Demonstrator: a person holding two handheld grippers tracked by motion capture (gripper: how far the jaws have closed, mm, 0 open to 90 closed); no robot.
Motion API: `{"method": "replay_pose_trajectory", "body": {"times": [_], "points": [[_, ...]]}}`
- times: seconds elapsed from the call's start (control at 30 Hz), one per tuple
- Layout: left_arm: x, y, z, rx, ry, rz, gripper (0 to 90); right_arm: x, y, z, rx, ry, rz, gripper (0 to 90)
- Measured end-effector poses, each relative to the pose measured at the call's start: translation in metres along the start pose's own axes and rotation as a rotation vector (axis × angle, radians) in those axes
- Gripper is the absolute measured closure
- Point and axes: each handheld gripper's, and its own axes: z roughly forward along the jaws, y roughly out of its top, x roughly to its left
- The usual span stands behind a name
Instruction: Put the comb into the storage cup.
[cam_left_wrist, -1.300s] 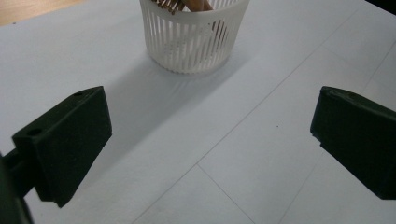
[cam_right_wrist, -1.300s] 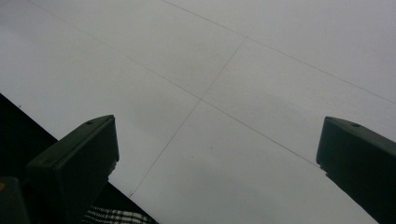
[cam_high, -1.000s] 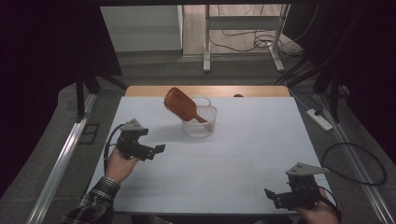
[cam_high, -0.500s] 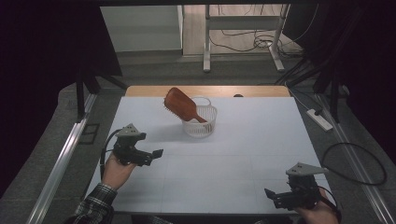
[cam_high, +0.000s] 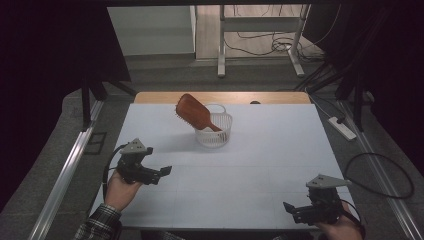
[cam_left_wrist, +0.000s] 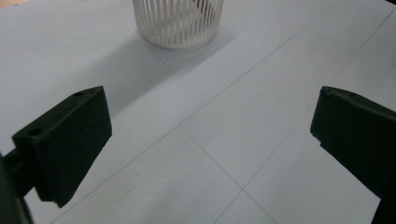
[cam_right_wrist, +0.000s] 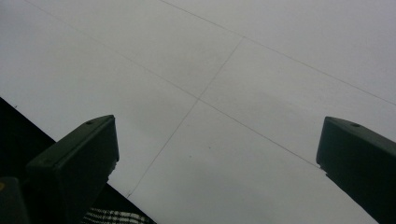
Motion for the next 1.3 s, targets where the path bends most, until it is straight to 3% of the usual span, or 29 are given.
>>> {"method": "replay_pose_trajectory", "body": {"times": [1.3], "points": [[-0.012, -0.045, -0.033, 0.020, 0.038, -0.056, 0.0, 0.000, 0.000, 0.001, 0.005, -0.008, -0.001, 0.0]]}}
